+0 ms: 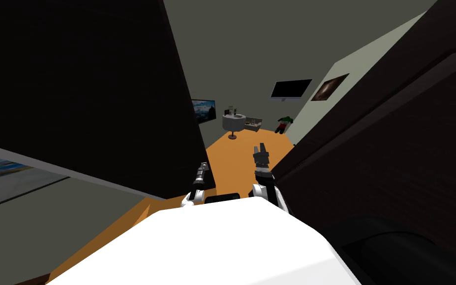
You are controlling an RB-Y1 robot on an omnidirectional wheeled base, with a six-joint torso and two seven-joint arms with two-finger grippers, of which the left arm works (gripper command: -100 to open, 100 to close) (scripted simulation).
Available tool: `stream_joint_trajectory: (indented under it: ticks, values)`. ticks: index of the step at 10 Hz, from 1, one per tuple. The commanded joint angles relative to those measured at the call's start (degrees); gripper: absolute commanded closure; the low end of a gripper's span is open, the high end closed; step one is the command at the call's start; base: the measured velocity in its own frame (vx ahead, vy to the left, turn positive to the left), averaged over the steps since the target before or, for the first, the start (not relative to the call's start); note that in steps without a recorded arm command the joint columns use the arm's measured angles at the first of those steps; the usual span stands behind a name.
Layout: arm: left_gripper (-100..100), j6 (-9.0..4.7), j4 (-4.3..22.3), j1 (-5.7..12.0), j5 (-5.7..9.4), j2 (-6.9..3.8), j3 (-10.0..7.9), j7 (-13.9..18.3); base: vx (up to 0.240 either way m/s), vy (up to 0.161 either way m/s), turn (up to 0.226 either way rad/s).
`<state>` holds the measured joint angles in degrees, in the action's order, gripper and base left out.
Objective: Push the door open
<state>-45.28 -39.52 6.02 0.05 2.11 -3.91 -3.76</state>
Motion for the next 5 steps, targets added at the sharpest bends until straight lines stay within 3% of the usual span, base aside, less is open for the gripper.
stream_joint_trajectory:
  ticks: [1, 3, 4, 5]
  values:
    - [100, -0.09, -0.06, -0.02, 0.05, -0.14, -0.13, 0.0, -0.004, 0.009, -0.009]
    - [100, -0.09, -0.06, -0.02, 0.05, -0.14, -0.13, 0.0, 0.0, 0.0, 0.0]
    - [100, 0.11, -0.08, 0.0, 0.59, -1.39, -0.29, -0.42, 0.092, 0.045, 0.055]
    - [100, 0.14, -0.13, 0.0, 0.89, -1.93, -0.47, -0.62, 0.172, 0.056, 0.091]
